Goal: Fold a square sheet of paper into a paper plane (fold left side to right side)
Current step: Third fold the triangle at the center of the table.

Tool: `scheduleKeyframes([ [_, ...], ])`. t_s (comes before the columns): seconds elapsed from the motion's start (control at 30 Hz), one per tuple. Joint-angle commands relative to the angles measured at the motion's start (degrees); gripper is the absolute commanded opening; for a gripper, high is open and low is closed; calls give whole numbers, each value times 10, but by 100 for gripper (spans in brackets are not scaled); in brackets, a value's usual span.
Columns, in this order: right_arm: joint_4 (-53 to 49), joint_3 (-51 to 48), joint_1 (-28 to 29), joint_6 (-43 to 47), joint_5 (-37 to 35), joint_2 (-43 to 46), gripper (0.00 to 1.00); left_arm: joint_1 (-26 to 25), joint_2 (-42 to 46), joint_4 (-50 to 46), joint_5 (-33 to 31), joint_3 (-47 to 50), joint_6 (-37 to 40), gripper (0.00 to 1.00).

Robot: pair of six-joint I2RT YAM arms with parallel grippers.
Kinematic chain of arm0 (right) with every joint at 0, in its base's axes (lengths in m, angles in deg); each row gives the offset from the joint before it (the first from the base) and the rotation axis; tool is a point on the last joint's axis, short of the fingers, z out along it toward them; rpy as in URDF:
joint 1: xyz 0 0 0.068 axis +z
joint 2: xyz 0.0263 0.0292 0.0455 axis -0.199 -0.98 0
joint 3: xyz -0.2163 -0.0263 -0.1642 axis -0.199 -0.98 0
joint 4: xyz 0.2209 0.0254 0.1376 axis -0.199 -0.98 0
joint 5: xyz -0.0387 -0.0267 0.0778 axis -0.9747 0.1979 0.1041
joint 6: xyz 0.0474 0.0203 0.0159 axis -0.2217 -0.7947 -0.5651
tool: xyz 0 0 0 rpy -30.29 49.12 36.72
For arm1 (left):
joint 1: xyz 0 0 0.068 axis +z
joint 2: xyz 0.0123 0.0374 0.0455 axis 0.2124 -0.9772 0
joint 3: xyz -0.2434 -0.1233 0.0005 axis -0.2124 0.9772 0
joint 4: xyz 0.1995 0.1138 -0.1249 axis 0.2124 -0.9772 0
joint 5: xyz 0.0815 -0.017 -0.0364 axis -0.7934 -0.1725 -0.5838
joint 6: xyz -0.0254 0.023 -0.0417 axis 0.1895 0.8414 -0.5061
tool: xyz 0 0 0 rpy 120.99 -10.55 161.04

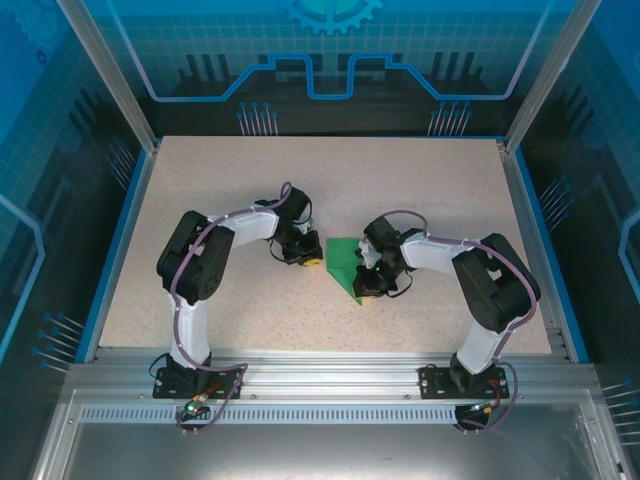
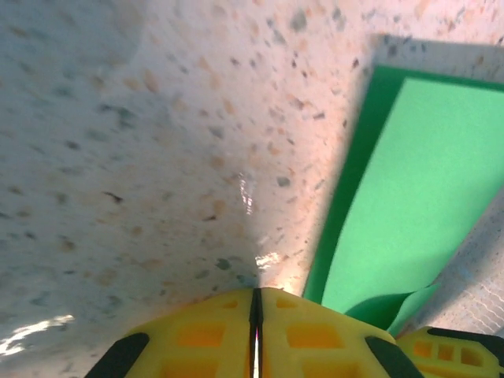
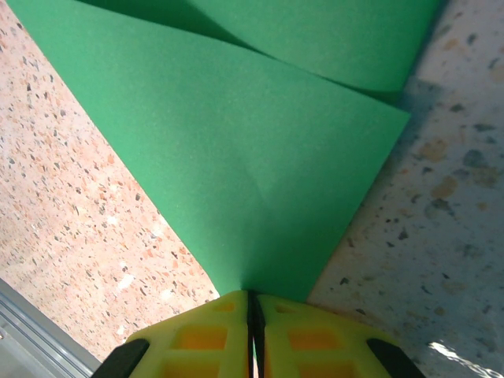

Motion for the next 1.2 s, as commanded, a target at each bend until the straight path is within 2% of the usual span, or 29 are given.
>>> scheduleKeyframes([
  [0.0, -74, -31, 5, 6, -91, -29, 11, 15, 32, -34, -47, -11, 21, 13],
  [0.23, -73, -27, 4, 2, -93, -31, 11, -20, 123, -3, 7, 28, 1, 15],
  [0.37, -72, -27, 5, -1, -93, -34, 11, -62, 117, 27, 41, 42, -19, 16],
  [0.53, -73, -27, 5, 0, -92, -36, 11, -95, 68, 61, 58, 32, -38, 15],
  [0.7, -73, -27, 5, 0, -92, -37, 11, -102, 26, 51, 51, 2, -30, 15],
  [0.9, -73, -22, 5, -2, -86, -29, 11, -102, -6, 13, 5, 0, -9, 15],
  [1.17, -78, 1, 4, -16, -53, 30, 12, -101, -32, 1, -33, 8, -10, 14],
])
